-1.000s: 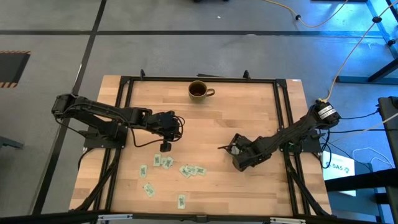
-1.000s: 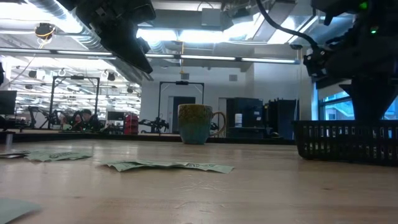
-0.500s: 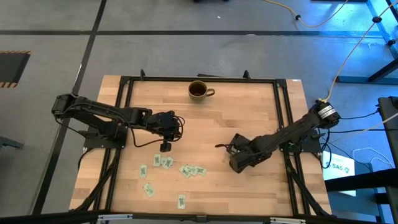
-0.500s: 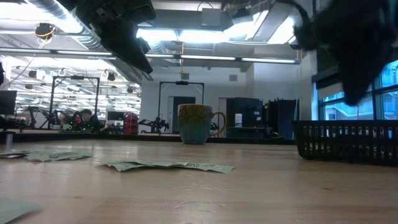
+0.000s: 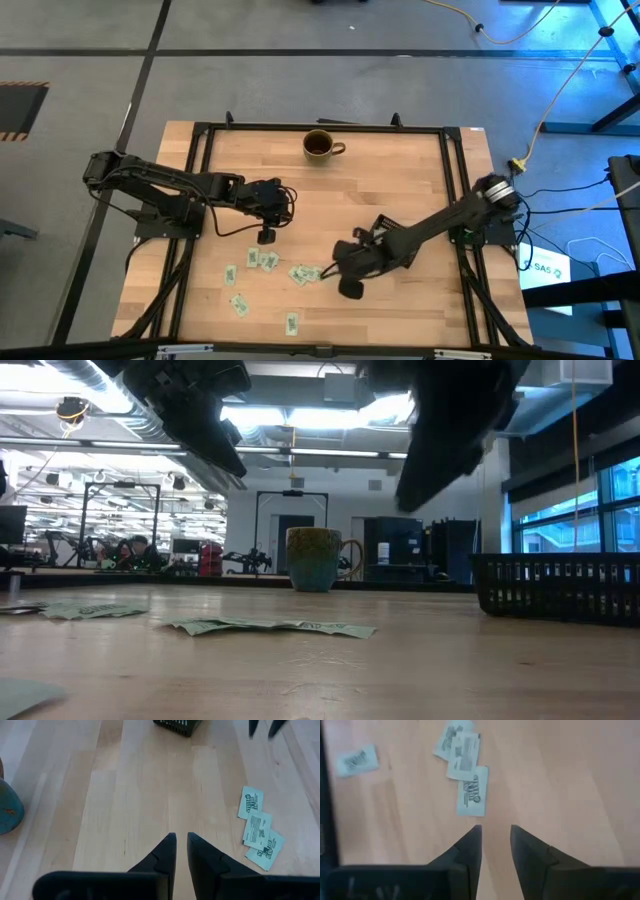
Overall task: Pick and place Stevia / Truvia into bins
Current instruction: Put the stevia packet into the black bin
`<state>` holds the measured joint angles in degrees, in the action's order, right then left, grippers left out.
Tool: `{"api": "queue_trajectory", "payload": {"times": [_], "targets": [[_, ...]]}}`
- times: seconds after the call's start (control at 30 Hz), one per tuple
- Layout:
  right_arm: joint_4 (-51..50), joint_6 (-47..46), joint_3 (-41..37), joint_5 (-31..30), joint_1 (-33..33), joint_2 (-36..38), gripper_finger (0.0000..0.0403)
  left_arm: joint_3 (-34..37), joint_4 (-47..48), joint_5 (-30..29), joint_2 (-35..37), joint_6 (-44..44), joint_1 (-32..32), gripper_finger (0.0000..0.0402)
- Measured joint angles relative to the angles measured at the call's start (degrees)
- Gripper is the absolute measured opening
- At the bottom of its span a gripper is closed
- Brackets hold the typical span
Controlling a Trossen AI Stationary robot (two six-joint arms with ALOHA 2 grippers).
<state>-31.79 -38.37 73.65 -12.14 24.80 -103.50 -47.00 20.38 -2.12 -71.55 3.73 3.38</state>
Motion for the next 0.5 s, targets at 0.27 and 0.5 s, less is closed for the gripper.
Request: {"api": "queue_trajectory", "payload": {"times": [0.27, 0.5], "targets": [[-0.24, 6.11, 8.56, 0.15, -0.49, -11.86, 0.0106, 0.00, 0.10, 0.01, 0.00, 0.00, 0.00, 0.0038], [-0.29, 6.56, 11.27, 0.16, -0.66, -16.83, 0.0106, 0.00, 0.09, 0.01, -0.02, 0.00, 0.00, 0.0042]]}}
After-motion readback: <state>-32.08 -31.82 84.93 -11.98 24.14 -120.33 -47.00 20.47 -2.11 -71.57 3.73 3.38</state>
